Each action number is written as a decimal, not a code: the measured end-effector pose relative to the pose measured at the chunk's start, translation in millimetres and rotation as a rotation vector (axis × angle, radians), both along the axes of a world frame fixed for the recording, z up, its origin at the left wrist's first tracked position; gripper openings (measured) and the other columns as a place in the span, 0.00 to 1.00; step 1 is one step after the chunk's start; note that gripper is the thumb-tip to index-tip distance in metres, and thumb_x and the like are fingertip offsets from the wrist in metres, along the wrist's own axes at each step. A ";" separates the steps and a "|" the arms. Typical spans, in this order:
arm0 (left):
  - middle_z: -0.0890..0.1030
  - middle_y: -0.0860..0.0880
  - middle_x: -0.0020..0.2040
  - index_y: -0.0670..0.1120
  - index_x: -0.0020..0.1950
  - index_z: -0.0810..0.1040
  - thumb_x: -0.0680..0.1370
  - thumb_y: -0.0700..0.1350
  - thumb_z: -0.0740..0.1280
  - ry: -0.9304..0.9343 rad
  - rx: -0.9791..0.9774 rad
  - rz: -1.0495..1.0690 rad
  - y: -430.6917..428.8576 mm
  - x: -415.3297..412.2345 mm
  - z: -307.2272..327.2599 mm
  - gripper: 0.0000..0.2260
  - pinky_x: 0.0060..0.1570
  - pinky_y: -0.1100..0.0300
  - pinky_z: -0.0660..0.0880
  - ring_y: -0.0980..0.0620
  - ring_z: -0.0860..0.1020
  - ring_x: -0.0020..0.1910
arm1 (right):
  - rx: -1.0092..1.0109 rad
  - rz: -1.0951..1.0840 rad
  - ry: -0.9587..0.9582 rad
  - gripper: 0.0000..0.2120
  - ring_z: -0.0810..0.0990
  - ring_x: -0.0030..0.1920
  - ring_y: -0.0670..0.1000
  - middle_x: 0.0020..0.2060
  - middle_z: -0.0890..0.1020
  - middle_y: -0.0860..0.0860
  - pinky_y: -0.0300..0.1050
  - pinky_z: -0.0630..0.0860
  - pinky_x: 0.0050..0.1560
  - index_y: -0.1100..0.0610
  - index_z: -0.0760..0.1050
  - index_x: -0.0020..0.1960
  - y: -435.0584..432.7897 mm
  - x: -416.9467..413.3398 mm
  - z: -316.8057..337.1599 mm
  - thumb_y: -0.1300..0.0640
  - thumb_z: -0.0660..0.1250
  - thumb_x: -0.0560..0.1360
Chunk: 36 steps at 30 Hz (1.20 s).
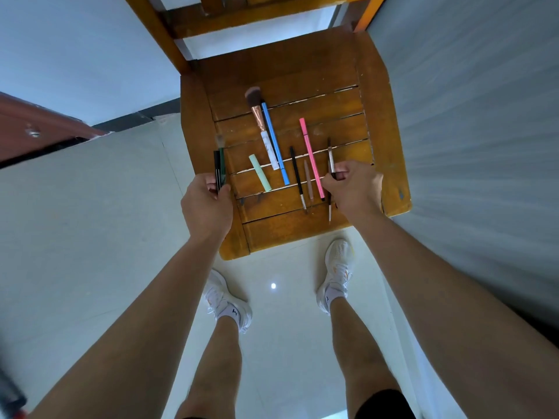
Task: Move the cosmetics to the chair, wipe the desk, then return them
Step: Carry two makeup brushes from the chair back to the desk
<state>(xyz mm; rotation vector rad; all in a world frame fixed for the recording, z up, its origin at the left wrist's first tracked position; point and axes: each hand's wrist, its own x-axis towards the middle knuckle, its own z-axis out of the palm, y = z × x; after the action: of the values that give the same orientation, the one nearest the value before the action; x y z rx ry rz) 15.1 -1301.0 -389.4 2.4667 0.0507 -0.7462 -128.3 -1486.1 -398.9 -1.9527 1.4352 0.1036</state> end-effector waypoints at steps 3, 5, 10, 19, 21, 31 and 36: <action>0.80 0.53 0.58 0.48 0.64 0.76 0.81 0.51 0.65 -0.008 -0.038 0.023 3.7 -3.6 17.4 0.13 0.61 0.53 0.74 0.54 0.77 0.52 | -0.002 -0.073 -0.030 0.07 0.76 0.32 0.45 0.32 0.82 0.50 0.31 0.72 0.33 0.58 0.84 0.42 -5.7 -7.9 8.7 0.56 0.71 0.75; 0.78 0.55 0.55 0.49 0.64 0.76 0.81 0.51 0.65 -0.024 -0.074 0.020 5.1 -6.0 36.6 0.13 0.58 0.55 0.74 0.54 0.76 0.50 | -0.008 -0.124 -0.064 0.06 0.74 0.31 0.39 0.30 0.78 0.40 0.25 0.69 0.33 0.56 0.85 0.45 -8.3 -11.7 23.2 0.54 0.72 0.75; 0.81 0.51 0.57 0.47 0.65 0.76 0.82 0.50 0.64 -0.097 -0.171 0.010 4.0 -8.4 116.6 0.13 0.58 0.52 0.76 0.51 0.79 0.52 | 0.027 -0.118 -0.192 0.12 0.76 0.36 0.32 0.31 0.77 0.33 0.19 0.67 0.35 0.53 0.86 0.54 -9.0 -12.4 97.7 0.50 0.76 0.73; 0.82 0.53 0.48 0.46 0.58 0.81 0.78 0.42 0.71 -0.366 -0.334 0.226 27.8 -31.4 329.7 0.09 0.44 0.71 0.72 0.58 0.79 0.42 | 0.183 0.075 -0.577 0.06 0.84 0.40 0.37 0.37 0.85 0.35 0.39 0.83 0.46 0.44 0.85 0.49 9.8 13.8 287.5 0.51 0.77 0.73; 0.81 0.56 0.45 0.47 0.56 0.81 0.77 0.42 0.72 -0.440 -0.350 0.319 50.1 -40.4 371.6 0.09 0.43 0.73 0.72 0.63 0.78 0.41 | 0.244 0.173 -0.618 0.06 0.84 0.41 0.39 0.39 0.86 0.38 0.43 0.84 0.48 0.43 0.83 0.47 23.1 27.8 329.3 0.51 0.78 0.72; 0.82 0.62 0.44 0.56 0.52 0.79 0.75 0.45 0.74 -0.671 -0.386 0.651 232.9 -102.1 504.1 0.09 0.46 0.61 0.76 0.66 0.79 0.43 | 0.379 0.607 -0.785 0.11 0.85 0.40 0.39 0.36 0.86 0.38 0.34 0.79 0.44 0.40 0.81 0.42 182.3 67.0 492.6 0.55 0.80 0.70; 0.83 0.59 0.44 0.51 0.54 0.81 0.76 0.44 0.73 -0.806 -0.362 0.843 396.7 -164.4 544.5 0.08 0.45 0.65 0.74 0.61 0.81 0.43 | 0.386 0.910 -0.842 0.09 0.83 0.39 0.37 0.37 0.85 0.38 0.26 0.73 0.40 0.41 0.83 0.43 351.6 49.0 542.4 0.55 0.78 0.70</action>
<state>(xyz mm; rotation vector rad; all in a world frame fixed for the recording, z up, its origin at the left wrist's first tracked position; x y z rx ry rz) -149.3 -904.4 155.1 1.9421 0.5480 0.5489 -79.3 -1134.6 143.5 -1.8160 -0.0523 -0.0363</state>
